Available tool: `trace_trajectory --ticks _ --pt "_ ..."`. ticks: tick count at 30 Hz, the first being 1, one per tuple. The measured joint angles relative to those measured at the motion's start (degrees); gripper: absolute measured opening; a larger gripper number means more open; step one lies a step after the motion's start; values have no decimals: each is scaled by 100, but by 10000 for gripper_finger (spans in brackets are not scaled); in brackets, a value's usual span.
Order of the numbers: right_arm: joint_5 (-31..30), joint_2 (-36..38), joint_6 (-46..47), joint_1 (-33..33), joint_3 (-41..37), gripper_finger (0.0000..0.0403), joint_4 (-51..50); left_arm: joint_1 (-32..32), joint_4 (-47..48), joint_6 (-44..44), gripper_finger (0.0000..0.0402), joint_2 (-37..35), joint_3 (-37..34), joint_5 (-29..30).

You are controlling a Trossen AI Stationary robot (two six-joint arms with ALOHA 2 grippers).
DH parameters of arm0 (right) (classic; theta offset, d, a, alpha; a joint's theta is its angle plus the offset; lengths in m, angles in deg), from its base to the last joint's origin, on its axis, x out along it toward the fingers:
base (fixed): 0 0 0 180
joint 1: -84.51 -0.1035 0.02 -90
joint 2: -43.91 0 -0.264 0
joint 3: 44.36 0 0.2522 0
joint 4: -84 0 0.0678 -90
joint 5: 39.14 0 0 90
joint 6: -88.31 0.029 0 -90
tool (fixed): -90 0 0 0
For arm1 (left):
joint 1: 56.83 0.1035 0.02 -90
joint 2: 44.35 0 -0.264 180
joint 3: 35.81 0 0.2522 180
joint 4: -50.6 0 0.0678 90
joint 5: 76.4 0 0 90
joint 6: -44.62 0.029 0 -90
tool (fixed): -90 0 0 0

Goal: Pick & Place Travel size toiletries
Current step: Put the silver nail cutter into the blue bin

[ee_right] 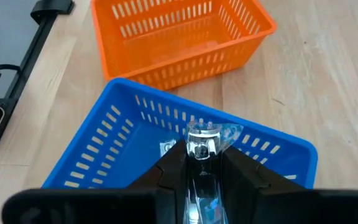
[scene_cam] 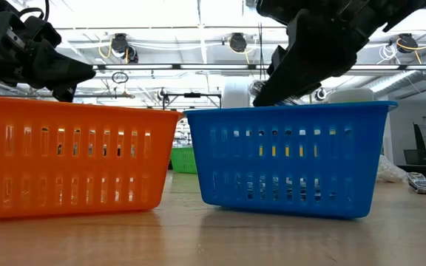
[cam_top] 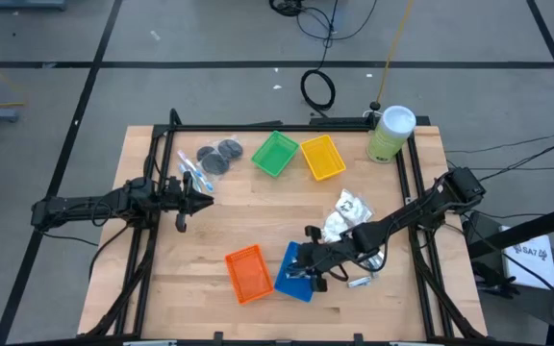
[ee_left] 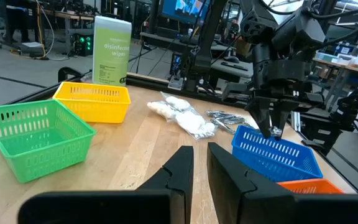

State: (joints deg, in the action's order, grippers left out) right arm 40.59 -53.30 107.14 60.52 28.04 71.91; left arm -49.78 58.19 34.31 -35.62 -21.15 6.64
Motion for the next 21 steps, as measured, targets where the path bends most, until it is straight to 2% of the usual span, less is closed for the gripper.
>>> trace_trajectory --ticks 21 --pt "2 0 2 0 -2 74 28 -2 0 0 44 0 0 0"
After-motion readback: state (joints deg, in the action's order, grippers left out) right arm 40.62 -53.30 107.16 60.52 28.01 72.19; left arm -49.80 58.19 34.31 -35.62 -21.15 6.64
